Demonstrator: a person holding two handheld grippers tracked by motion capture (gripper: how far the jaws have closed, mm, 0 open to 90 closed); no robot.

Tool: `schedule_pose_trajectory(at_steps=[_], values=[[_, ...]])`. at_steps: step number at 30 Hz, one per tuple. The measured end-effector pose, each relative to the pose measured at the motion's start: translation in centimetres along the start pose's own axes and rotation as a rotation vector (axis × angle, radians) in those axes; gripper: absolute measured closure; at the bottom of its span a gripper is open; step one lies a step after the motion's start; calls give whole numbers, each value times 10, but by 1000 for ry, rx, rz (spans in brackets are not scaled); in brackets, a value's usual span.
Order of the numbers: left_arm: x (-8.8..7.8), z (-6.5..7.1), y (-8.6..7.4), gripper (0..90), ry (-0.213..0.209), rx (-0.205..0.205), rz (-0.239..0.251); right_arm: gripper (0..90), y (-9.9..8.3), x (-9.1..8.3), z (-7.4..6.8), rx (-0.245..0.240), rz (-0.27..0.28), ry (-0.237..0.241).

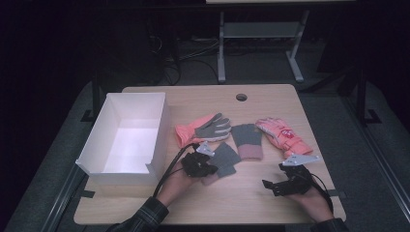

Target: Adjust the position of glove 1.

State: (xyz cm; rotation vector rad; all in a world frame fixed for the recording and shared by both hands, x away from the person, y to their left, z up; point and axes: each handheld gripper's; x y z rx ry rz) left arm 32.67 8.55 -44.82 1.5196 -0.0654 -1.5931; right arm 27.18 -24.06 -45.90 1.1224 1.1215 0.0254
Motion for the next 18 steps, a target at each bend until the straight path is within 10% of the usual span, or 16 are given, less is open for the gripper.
schedule_pose_trajectory(at_steps=[7,18], values=[[5,15,-2,897,-53,11,-3,66,0,0,0,12,-5,-1],[-22,-1,-8,897,38,-21,15,66,-1,-1,2,3,3,-4]])
Point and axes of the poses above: each handheld gripper's, and its own axes: x roughly forward along the jaws, y roughly out of its top, z roughly to its right, and after that the axes turned 9 degrees about -x, right-handed
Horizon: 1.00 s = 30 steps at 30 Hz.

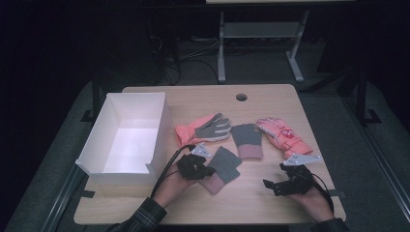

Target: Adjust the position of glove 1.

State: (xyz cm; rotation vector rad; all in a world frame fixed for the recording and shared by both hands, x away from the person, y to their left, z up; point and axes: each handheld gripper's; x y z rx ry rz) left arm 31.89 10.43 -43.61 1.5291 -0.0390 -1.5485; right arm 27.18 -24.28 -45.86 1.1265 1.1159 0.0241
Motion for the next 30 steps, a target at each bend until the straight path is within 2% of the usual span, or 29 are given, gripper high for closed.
schedule_pose_trajectory(at_steps=[2,3,8,11,12,14,16,19,20,21,22,25,30], values=[[0,-2,-1,897,13,-12,-2,66,0,0,0,0,1,0],[2,-4,-4,897,22,-16,-18,66,0,0,0,1,1,1],[5,-2,-5,897,7,-11,-43,66,0,0,-1,1,1,1],[6,3,-6,897,-21,-5,-46,66,0,-1,-1,5,3,-1],[8,6,-8,897,-51,-11,-47,66,0,-1,0,10,2,0],[9,11,-8,897,-83,-12,-51,66,0,-1,0,5,0,0],[10,13,-8,897,-91,-8,-53,66,0,-1,0,7,2,-1],[15,21,-7,897,-127,11,-58,66,0,-1,0,5,2,0],[15,21,-7,897,-127,11,-58,66,0,-1,-1,4,3,-1],[17,25,-6,897,-149,18,-62,66,0,-1,0,2,3,0],[17,25,-6,897,-149,18,-62,66,0,-1,0,2,3,0],[26,35,-3,897,-193,34,-61,66,0,-1,0,-1,5,1],[36,45,4,896,-222,71,-57,66,0,0,0,9,4,-1]])
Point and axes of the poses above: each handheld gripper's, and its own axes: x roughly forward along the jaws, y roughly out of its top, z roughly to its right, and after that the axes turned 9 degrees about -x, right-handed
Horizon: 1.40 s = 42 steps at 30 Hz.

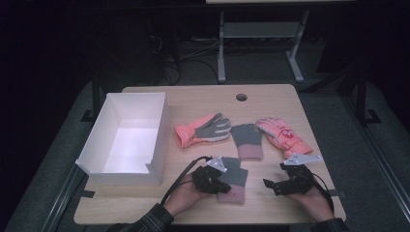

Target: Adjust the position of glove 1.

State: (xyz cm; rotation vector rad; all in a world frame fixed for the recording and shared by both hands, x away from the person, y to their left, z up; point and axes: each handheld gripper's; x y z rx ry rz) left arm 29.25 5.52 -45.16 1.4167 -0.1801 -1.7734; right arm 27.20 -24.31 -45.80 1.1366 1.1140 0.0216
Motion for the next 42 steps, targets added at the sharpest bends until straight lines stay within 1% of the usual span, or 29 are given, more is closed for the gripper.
schedule_pose_trajectory(at_steps=[1,2,3,6,9,14,15,16,17,18,19,20,23,25,27,28,29,30,31,32,33,34,35,36,37,38,39,41,42], values=[[5,1,4,897,-14,6,0,66,0,0,0,-2,0,0],[5,1,4,896,-14,6,0,66,0,0,0,-3,1,-2],[9,2,7,896,-24,10,4,66,0,-1,0,-3,0,-3],[13,4,10,897,-31,15,3,66,0,-2,0,2,3,-4],[21,7,16,897,-44,19,10,66,-1,-3,2,2,8,-11],[30,9,23,897,-60,8,27,66,-1,-3,3,10,11,-14],[35,9,27,897,-69,3,33,66,-1,-4,3,10,11,-16],[35,9,27,897,-69,3,33,66,-1,-4,3,10,11,-16],[39,10,30,897,-80,-2,41,66,-1,-5,3,13,14,-17],[39,10,30,896,-80,-2,41,66,-1,-5,3,13,14,-17],[43,10,33,896,-95,-14,46,66,-2,-6,3,20,16,-18],[44,10,35,896,-96,-10,45,66,-2,-6,4,10,16,-20],[45,10,37,896,-95,0,46,66,-2,-7,4,18,18,-20],[43,10,36,895,-90,3,55,66,-2,-7,4,19,16,-19],[36,10,35,844,-69,17,66,67,-2,-6,4,14,10,-20],[32,10,34,844,-56,25,72,67,-2,-6,4,14,10,-20],[23,7,30,802,-35,37,87,82,-2,-6,4,18,11,-18],[23,7,30,778,-35,37,87,82,-2,-6,4,18,11,-18],[19,5,28,778,-27,39,88,88,-2,-7,4,19,12,-18],[12,1,24,716,-6,38,88,89,-2,-7,4,14,15,-22],[12,1,24,681,-6,38,88,89,-2,-7,4,14,15,-22],[4,-2,19,648,13,45,92,95,-1,-7,4,19,14,-22],[0,-3,16,607,22,39,100,110,-1,-8,3,29,11,-25],[0,-3,16,578,22,39,100,110,-1,-8,3,29,11,-25],[-8,-5,10,553,47,42,116,140,0,-8,4,26,19,-24],[-8,-5,10,526,47,42,116,140,0,-8,4,26,19,-24],[-15,-6,3,508,73,52,127,152,2,-8,4,45,14,-22],[-22,-7,-3,458,85,51,134,171,4,-8,4,60,17,-17],[-22,-7,-3,438,85,51,134,171,4,-8,4,60,17,-17]])
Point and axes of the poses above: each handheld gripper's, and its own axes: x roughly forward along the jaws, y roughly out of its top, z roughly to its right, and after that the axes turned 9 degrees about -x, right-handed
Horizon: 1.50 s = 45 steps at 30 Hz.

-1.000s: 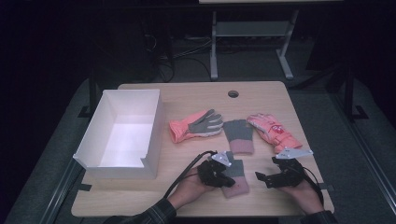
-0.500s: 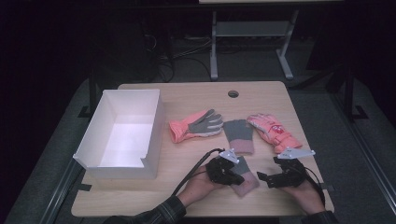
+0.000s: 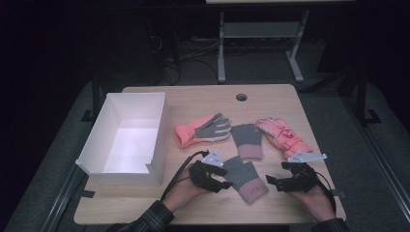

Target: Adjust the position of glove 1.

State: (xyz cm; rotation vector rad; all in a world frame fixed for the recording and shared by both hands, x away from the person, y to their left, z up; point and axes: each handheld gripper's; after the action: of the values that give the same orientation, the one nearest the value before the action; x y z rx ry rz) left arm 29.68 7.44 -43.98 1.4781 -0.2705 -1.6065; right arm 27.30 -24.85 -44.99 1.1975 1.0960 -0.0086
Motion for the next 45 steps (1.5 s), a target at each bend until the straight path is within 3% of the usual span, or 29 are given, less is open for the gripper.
schedule_pose_trajectory(at_steps=[6,11,12,13,14,15,18,29,35,38,45], values=[[-12,-4,-15,252,44,-29,-8,293,11,2,-1,17,10,1],[-22,-5,-26,177,75,-30,10,614,23,9,-3,21,-12,23],[-22,-5,-26,162,75,-30,10,614,23,9,-3,21,-12,23],[-23,-6,-28,143,81,-34,13,740,29,11,-2,23,-14,34],[-24,-7,-29,143,87,-33,5,740,29,11,-2,23,-14,34],[-24,-7,-31,136,86,-45,15,839,35,15,-1,17,-12,32],[-27,-10,-33,132,92,-46,24,899,44,23,0,-3,-25,34],[-20,-15,-34,129,89,-72,17,900,77,59,11,-35,-36,17],[-20,-15,-33,133,92,-66,19,900,86,81,14,-21,-77,26],[-19,-15,-33,134,97,-63,18,900,84,91,14,-45,-109,20],[-21,-16,-34,134,96,-56,18,900,78,87,20,-17,-136,21]])
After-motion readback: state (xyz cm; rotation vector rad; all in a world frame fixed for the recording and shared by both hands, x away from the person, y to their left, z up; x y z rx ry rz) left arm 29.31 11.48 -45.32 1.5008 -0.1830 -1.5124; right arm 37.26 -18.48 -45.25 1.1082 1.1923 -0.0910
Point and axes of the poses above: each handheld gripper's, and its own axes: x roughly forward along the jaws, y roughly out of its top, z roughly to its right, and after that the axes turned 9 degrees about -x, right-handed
